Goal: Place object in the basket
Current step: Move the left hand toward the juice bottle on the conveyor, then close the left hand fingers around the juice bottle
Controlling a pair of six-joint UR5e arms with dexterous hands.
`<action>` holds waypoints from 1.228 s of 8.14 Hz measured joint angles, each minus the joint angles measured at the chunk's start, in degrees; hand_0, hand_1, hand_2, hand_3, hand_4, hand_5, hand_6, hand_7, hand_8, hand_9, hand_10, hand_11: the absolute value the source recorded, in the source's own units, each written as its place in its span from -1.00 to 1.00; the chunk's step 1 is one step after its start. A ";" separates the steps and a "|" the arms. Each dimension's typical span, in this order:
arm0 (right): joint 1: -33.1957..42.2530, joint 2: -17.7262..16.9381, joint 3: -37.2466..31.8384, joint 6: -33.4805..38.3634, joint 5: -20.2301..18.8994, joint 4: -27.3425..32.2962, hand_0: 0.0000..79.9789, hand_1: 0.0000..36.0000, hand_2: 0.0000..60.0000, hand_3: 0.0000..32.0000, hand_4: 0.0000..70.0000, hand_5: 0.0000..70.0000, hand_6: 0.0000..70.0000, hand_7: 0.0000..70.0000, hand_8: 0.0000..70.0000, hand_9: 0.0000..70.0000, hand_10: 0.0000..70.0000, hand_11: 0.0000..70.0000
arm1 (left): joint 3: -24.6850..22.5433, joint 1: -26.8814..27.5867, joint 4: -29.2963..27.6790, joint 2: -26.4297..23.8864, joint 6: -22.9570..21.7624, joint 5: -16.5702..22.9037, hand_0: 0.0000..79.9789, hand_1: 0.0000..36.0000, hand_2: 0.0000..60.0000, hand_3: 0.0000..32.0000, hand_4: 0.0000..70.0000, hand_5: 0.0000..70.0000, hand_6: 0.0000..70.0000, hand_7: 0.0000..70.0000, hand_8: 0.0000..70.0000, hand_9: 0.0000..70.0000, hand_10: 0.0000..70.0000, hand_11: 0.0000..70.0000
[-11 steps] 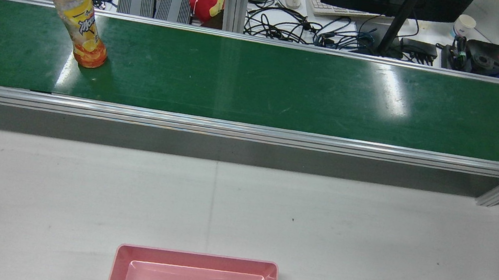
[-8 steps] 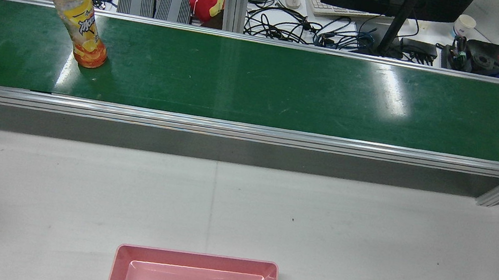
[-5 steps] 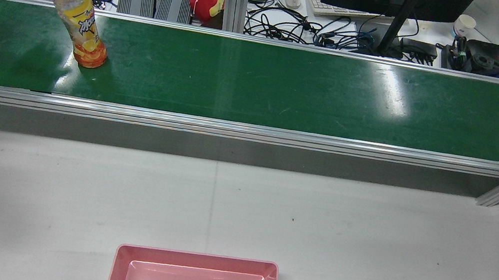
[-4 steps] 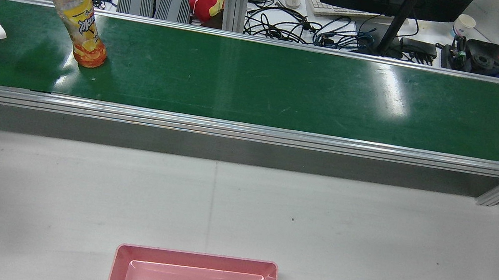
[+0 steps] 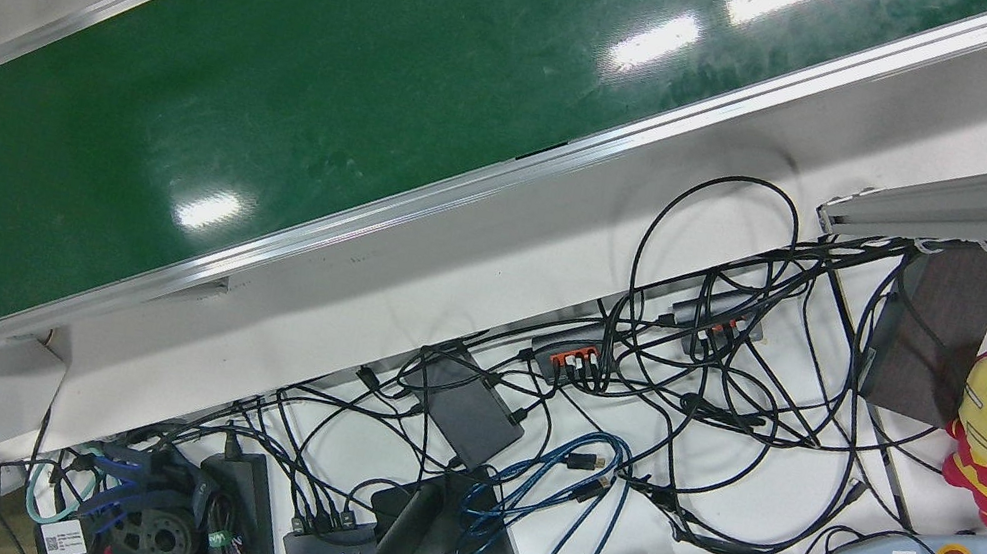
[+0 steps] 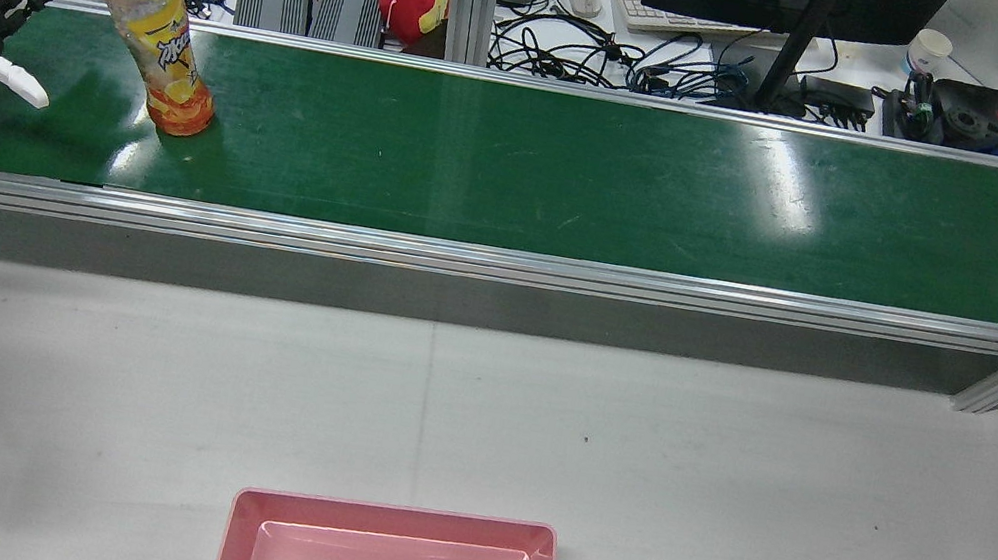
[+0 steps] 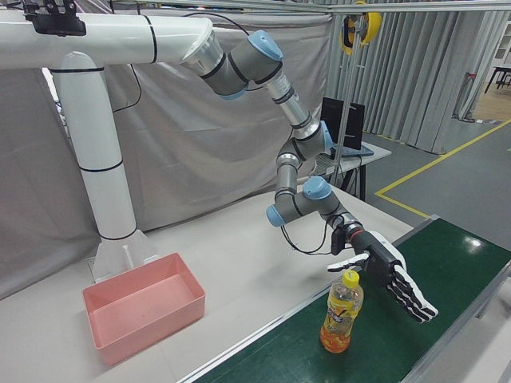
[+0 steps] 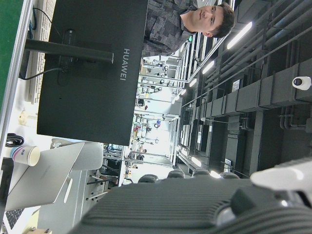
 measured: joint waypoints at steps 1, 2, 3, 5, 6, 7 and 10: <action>0.00 0.00 0.00 0.00 -0.02 0.00 -1.00 -1.00 -1.00 -1.00 -1.00 -1.00 -1.00 -1.00 -1.00 -1.00 -1.00 -1.00 | 0.00 0.13 0.85 -0.98 0.70 -0.13 1.00 -0.44 -1.00 -1.00 -0.83 -0.63 -1.00 -1.00 -0.95 -0.95 -1.00 -0.93; 0.00 0.00 0.00 0.00 -0.03 0.00 -1.00 -1.00 -1.00 -1.00 -1.00 -1.00 -1.00 -1.00 -1.00 -1.00 -1.00 -1.00 | 0.08 0.35 2.03 -2.47 1.03 -0.18 1.00 -0.46 -1.00 -1.00 -0.83 -0.61 -1.00 -1.00 -0.96 -0.96 -1.00 -0.95; 0.00 0.00 0.00 0.00 -0.02 0.00 -1.00 -1.00 -1.00 -1.00 -1.00 -1.00 -1.00 -1.00 -1.00 -1.00 -1.00 -1.00 | 0.27 1.46 3.41 -4.37 1.12 -0.20 1.00 -0.46 -1.00 -1.00 -0.85 -0.61 -1.00 -1.00 -0.95 -0.95 -1.00 -0.95; 0.00 0.00 0.00 0.00 -0.04 0.00 -1.00 -1.00 -1.00 -1.00 -1.00 -1.00 -1.00 -1.00 -1.00 -1.00 -1.00 -1.00 | 0.64 3.30 4.80 -6.21 1.12 -0.21 1.00 -0.46 -1.00 -1.00 -0.82 -0.58 -1.00 -1.00 -0.94 -0.93 -1.00 -0.93; 0.00 0.00 0.00 0.00 -0.02 0.03 -1.00 -1.00 -1.00 -1.00 -1.00 -1.00 -1.00 -1.00 -1.00 -1.00 -1.00 -1.00 | 0.80 3.62 5.37 -6.84 1.13 -0.21 1.00 -0.45 -1.00 -1.00 -0.81 -0.57 -1.00 -1.00 -0.93 -0.93 -1.00 -0.94; 0.00 0.00 0.00 0.00 -0.01 0.03 -1.00 -1.00 -1.00 -1.00 -1.00 -1.00 -1.00 -1.00 -1.00 -1.00 -1.00 -1.00 | 0.92 3.73 5.67 -7.22 1.09 -0.21 1.00 -0.46 -1.00 -1.00 -0.78 -0.52 -1.00 -1.00 -0.91 -0.89 -1.00 -0.92; -0.03 0.00 0.00 0.00 0.00 0.03 -1.00 -1.00 -1.00 -1.00 -1.00 -1.00 -1.00 -1.00 -1.00 -1.00 -1.00 -1.00 | 2.16 4.26 6.38 -9.19 0.91 -0.18 1.00 -0.43 -1.00 -1.00 -0.75 -0.43 -1.00 -1.00 -0.90 -0.88 -0.98 -0.89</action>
